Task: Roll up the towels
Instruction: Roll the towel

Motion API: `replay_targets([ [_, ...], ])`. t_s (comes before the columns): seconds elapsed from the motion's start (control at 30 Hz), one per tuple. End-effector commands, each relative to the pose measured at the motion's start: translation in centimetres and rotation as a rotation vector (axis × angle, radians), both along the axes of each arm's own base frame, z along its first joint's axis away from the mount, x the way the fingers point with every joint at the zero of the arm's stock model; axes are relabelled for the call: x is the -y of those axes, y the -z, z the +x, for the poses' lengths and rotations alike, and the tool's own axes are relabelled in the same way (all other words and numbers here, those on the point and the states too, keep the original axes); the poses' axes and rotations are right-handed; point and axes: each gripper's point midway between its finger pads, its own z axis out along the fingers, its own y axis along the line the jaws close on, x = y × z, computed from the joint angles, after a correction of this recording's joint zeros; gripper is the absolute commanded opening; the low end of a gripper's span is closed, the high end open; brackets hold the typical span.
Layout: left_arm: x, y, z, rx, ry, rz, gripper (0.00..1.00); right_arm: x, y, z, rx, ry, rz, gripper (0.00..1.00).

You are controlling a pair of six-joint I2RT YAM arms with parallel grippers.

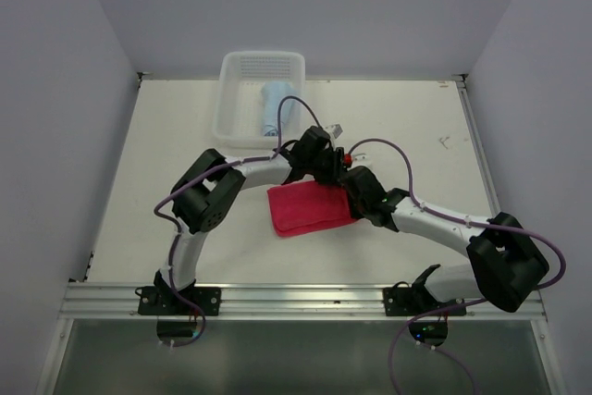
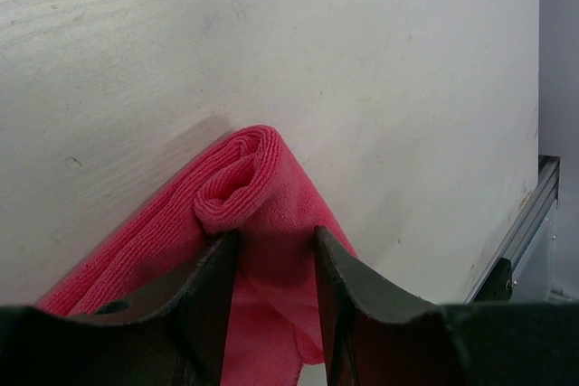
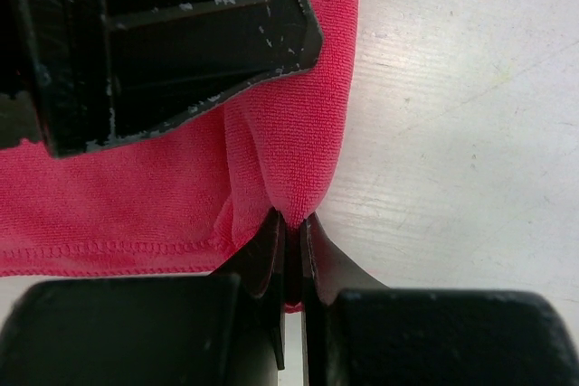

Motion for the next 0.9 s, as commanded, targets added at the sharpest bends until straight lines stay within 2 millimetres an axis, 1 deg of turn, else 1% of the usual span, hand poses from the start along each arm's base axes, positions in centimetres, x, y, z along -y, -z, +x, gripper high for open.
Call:
replay_targets([
  [0.0, 0.7, -0.8, 1.1, 0.070, 0.002, 0.018, 0.43, -0.7, -0.8, 0.6, 0.041, -0.004, 0.023, 0.00],
  [0.2, 1.2, -0.8, 1.4, 0.084, 0.008, 0.020, 0.44, -0.9, -0.4, 0.5, 0.038, -0.010, 0.023, 0.00],
  [0.23, 0.6, 0.2, 0.9, 0.054, 0.007, 0.063, 0.44, -0.9, -0.4, 0.5, 0.041, -0.007, 0.021, 0.00],
  [0.27, 0.6, 0.7, 0.8, 0.053, 0.015, 0.082, 0.44, -0.9, -0.4, 0.5, 0.043, -0.009, 0.021, 0.00],
  [0.37, 0.0, 1.7, 0.8, 0.052, 0.010, 0.143, 0.45, -0.9, -0.4, 0.6, 0.051, -0.011, 0.019, 0.00],
  [0.47, -0.4, 2.4, 0.7, 0.051, 0.002, 0.190, 0.47, -1.0, -0.4, 0.7, 0.055, -0.016, 0.020, 0.00],
  [0.5, -0.3, 2.2, 0.9, 0.060, 0.004, 0.194, 0.48, -1.1, -0.4, 0.7, 0.058, -0.016, 0.023, 0.00],
  [0.57, -0.6, 2.8, 0.8, 0.057, 0.005, 0.232, 0.49, -1.3, -0.3, 0.8, 0.057, -0.021, 0.020, 0.00],
  [0.6, -0.4, 2.4, 1.1, 0.067, 0.006, 0.234, 0.46, -1.4, -0.5, 1.0, 0.062, -0.022, 0.021, 0.00],
  [0.63, -0.4, 2.6, 0.9, 0.064, 0.010, 0.254, 0.44, -1.5, -0.6, 1.1, 0.064, -0.023, 0.022, 0.00],
  [0.67, -0.5, 3.2, 0.9, 0.062, 0.018, 0.275, 0.43, -1.5, -0.6, 1.1, 0.066, -0.028, 0.017, 0.00],
  [0.7, -0.1, 2.8, 1.2, 0.073, 0.021, 0.276, 0.37, -1.6, -0.7, 1.2, 0.069, -0.028, 0.017, 0.00],
  [0.73, -0.3, 3.2, 0.8, 0.061, 0.028, 0.300, 0.34, -1.6, -0.9, 1.3, 0.074, -0.027, 0.015, 0.00],
  [0.77, -0.4, 3.5, 1.0, 0.060, 0.031, 0.309, 0.27, -1.6, -1.0, 1.4, 0.078, -0.029, 0.016, 0.00],
  [0.8, -0.5, 3.8, 0.7, 0.055, 0.035, 0.323, 0.23, -1.5, -1.1, 1.4, 0.083, -0.027, 0.012, 0.00],
  [0.87, -0.8, 4.4, 0.6, 0.050, 0.036, 0.338, 0.17, -1.5, -1.1, 1.4, 0.084, -0.030, 0.006, 0.00],
])
